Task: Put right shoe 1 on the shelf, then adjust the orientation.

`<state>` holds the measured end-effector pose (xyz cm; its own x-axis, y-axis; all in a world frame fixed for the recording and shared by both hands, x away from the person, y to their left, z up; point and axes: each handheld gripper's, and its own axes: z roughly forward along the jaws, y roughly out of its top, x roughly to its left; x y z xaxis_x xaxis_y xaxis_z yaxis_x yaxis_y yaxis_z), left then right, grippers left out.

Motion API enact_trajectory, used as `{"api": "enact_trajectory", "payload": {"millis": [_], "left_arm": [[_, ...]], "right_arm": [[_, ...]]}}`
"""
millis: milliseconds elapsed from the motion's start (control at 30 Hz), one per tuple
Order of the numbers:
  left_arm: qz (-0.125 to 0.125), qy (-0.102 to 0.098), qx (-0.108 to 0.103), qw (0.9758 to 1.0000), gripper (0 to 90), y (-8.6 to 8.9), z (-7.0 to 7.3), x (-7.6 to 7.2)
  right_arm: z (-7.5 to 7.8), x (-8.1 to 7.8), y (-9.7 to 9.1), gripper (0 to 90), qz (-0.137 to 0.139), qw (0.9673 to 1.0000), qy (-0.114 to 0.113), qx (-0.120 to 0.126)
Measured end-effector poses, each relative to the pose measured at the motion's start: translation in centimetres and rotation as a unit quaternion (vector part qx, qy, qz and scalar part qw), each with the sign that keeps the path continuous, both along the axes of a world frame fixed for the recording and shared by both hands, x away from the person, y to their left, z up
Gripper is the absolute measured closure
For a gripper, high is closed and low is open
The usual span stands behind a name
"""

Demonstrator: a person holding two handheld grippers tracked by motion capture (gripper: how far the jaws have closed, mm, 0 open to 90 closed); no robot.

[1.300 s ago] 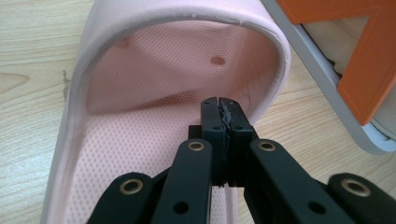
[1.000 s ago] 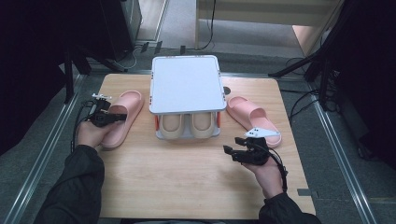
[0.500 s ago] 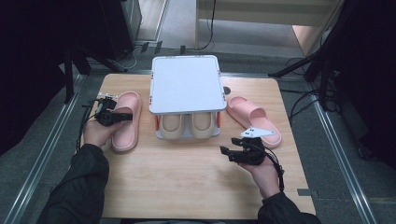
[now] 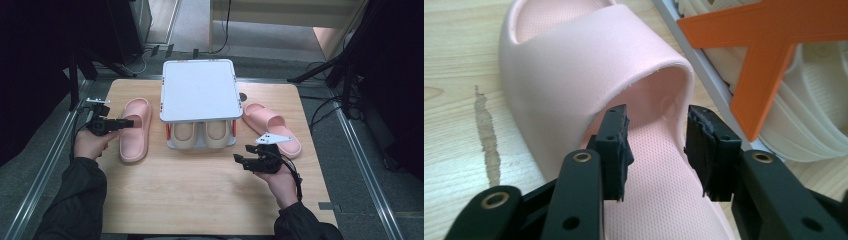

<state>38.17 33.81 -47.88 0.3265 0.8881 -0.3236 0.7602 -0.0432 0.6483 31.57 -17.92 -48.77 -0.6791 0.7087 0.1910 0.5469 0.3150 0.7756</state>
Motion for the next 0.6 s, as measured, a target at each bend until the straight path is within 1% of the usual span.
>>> {"api": "enact_trajectory", "payload": {"millis": [33,167,300,367,467,533,600], "left_arm": [[0.004,-0.005,0.001,1.0,59.5,0.1,0.1,-0.2],[0.013,-0.013,0.007,0.9998,55.4,0.8,0.1,-0.9],[0.027,-0.015,0.011,0.9995,49.8,1.6,-0.3,-1.3],[0.035,-0.01,0.012,0.9993,46.8,1.9,-0.6,-1.4],[0.039,-0.007,0.01,0.9992,45.9,2.1,-1.1,-1.3],[0.038,-0.003,0.011,0.9992,46.6,2.2,-1.4,-1.1],[0.041,-0.003,0.007,0.9991,47.5,2.4,-1.7,-0.8]], "right_arm": [[0.0,0.1,0.1,38.4,0.002,1.0,-0.001,-0.001],[0.1,0.4,0.6,38.3,0.009,1.0,-0.001,-0.002],[0.1,0.8,0.9,38.3,0.015,0.9999,-0.003,-0.001],[0.1,0.9,1.1,38.3,0.018,0.9998,0.0,0.002],[0.1,0.9,1.3,38.3,0.021,0.9998,0.001,0.001],[0.0,1.0,1.3,38.3,0.019,0.9998,0.004,0.001],[0.0,1.0,1.2,38.3,0.018,0.9998,0.002,-0.001]]}}
